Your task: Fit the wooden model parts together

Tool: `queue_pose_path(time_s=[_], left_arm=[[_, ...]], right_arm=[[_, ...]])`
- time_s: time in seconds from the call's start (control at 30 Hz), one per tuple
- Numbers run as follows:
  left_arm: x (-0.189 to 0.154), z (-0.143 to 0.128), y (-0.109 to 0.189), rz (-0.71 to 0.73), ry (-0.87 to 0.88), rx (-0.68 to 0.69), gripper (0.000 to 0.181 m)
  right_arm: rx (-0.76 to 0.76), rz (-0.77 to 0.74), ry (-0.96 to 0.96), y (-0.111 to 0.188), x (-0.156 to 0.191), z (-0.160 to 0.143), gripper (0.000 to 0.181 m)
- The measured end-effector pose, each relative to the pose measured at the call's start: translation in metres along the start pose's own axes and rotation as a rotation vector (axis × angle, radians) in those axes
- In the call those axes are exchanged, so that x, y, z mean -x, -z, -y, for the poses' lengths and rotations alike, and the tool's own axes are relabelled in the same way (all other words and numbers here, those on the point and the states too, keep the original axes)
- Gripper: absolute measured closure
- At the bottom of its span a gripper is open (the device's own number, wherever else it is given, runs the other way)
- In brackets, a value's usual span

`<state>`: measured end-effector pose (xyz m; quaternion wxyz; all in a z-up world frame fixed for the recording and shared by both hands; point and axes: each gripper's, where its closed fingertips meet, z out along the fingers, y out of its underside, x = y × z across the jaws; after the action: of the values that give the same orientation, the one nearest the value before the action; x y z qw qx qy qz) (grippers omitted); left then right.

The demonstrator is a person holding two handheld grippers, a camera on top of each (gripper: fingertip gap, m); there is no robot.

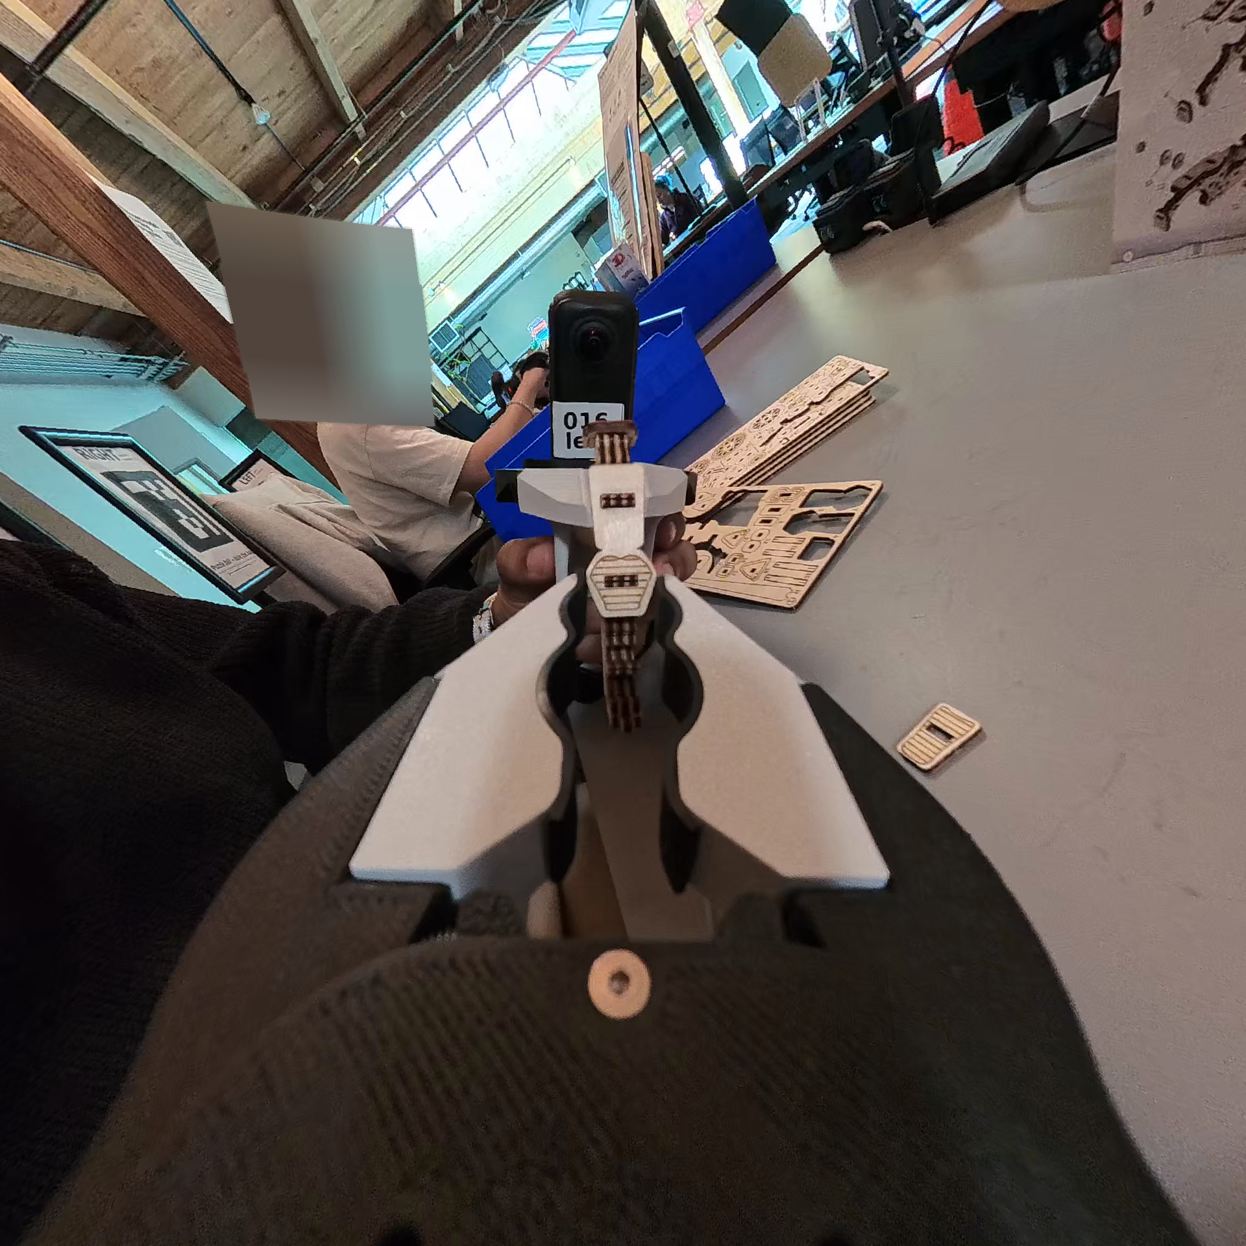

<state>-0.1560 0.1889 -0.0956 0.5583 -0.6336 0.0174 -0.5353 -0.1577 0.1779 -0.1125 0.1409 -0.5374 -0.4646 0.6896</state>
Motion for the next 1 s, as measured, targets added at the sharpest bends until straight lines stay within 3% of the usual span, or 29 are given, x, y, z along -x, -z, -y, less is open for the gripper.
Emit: queue_pose_path(time_s=[0.17, 0.27, 0.37, 0.47, 0.53, 0.67, 0.83, 1.0], left_arm=[[0.000, 0.000, 0.001, -0.002, 0.001, -0.003, 0.174], [0.004, 0.008, 0.006, 0.022, 0.000, -0.044, 0.174], [0.015, 0.019, 0.018, 0.084, 0.000, -0.088, 0.174], [0.025, 0.030, 0.030, 0.142, -0.001, -0.135, 0.174], [0.027, 0.032, 0.036, 0.161, 0.005, -0.153, 0.174], [0.026, 0.028, 0.045, 0.178, 0.017, -0.155, 0.175], [0.022, 0.022, 0.054, 0.212, -0.018, -0.130, 0.174], [0.016, 0.014, 0.057, 0.232, -0.069, -0.084, 0.174]], right_arm=[[-0.006, 0.002, -0.009, 0.000, 0.000, 0.000, 0.162], [0.010, -0.032, -0.016, 0.002, -0.008, -0.001, 0.138], [-0.009, -0.130, 0.000, 0.015, -0.026, 0.005, 0.139], [-0.006, -0.330, 0.026, 0.033, -0.058, 0.009, 0.148], [0.053, -0.454, 0.048, 0.038, -0.076, 0.002, 0.151], [0.318, -0.667, 0.084, 0.035, -0.105, -0.032, 0.151], [0.473, -0.735, 0.183, 0.015, -0.107, -0.049, 0.160], [0.519, -0.726, 0.235, 0.006, -0.108, -0.049, 0.168]])
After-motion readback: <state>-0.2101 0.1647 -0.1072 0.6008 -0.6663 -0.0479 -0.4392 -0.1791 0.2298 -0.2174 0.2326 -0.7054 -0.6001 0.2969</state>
